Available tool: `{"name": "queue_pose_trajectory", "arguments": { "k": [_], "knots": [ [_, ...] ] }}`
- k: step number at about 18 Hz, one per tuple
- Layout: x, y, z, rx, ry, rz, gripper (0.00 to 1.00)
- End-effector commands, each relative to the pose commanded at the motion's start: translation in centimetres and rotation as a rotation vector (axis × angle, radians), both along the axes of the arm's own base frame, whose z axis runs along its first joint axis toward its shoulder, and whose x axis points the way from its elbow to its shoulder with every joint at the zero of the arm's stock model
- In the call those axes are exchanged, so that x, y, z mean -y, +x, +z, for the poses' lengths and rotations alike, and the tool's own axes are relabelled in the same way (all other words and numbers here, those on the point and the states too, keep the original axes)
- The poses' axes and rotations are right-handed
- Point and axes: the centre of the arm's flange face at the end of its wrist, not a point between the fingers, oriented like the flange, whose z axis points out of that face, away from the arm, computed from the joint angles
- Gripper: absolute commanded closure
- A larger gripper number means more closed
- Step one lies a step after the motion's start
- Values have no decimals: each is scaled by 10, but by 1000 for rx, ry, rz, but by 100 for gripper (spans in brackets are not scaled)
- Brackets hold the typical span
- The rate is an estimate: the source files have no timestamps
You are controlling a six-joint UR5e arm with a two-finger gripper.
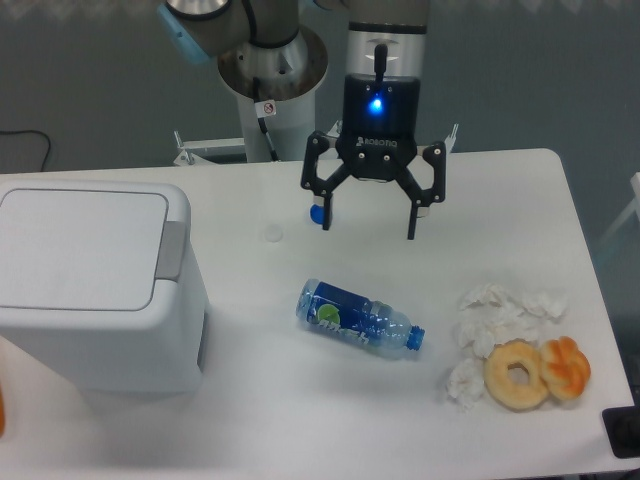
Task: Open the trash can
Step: 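Move the open gripper toward the white trash can lid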
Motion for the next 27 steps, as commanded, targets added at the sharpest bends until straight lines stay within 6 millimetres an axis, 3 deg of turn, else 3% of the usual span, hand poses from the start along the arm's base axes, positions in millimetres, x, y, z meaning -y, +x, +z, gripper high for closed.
{"name": "queue_pose_trajectory", "arguments": {
  "k": [4,10,18,27],
  "knots": [
    [-13,17,0,17,8,-25,0],
    [-21,24,-4,96,17,29,0],
    [-42,48,-15,206,56,-17,0],
    [-74,78,-44,243,6,-93,0]
  ]
}}
